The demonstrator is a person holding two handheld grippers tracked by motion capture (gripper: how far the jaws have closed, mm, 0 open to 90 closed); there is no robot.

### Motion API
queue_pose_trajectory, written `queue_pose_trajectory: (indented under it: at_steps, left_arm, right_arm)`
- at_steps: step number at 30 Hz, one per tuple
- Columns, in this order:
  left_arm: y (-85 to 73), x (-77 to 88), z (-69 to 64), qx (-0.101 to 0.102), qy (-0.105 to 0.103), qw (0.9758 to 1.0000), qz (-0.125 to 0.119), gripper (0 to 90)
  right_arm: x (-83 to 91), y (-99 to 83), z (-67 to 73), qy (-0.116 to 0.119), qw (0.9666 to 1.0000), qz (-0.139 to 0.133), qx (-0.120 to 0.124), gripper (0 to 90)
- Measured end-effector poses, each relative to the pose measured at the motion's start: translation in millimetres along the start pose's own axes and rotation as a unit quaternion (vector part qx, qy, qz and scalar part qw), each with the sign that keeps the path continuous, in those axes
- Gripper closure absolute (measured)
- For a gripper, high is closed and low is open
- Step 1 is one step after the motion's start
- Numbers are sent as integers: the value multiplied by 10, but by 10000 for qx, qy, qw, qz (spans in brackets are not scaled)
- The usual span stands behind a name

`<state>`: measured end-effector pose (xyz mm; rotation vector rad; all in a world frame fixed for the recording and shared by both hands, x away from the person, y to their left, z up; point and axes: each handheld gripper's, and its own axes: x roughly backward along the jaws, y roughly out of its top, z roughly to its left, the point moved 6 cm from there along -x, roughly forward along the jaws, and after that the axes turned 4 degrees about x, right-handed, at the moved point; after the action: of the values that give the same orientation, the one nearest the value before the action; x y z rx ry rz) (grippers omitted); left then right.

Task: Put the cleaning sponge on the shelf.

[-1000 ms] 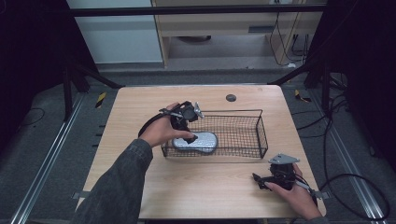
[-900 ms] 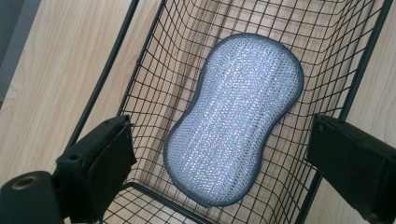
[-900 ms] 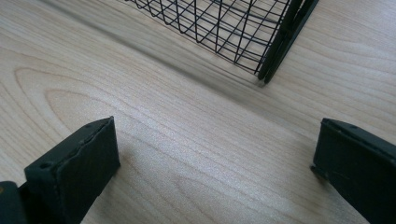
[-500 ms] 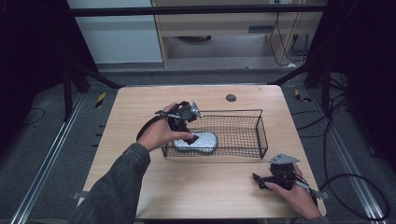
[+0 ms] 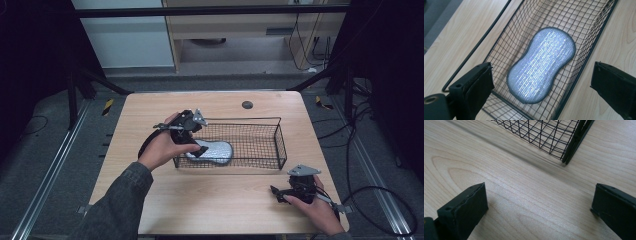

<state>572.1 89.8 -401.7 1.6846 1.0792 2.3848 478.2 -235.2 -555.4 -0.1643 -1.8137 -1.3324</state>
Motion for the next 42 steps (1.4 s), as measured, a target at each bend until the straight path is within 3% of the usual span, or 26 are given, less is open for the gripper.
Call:
queue_pose_trajectory:
  at_steps: [4,12,25,28,31,35,39,42]
  left_arm:
    - [-95,91,17,180,53,9998,-107,30]
    - [-278,243,30,325,198,9990,-217,33]
    - [-699,542,77,822,517,9937,-560,35]
    - [-836,549,98,860,621,9929,-541,42]
    - [-972,580,117,976,596,9917,-586,41]
    - [-1158,605,150,1156,654,9891,-632,38]
    - [-1365,533,175,1246,666,9890,-431,37]
    - [-1490,450,204,1371,677,9876,-355,39]
  right_arm:
    - [2,3,6,3,10000,-6,-46,4]
    - [2,2,6,5,10000,-1,-38,4]
    - [2,2,5,5,10000,-2,-35,4]
    - [2,2,5,5,10000,-1,-35,4]
    - [2,2,5,5,10000,0,-35,4]
    - [2,2,5,4,10000,-1,-37,4]
    - [2,2,5,5,10000,-1,-36,4]
    - [2,2,6,4,10000,-2,-38,4]
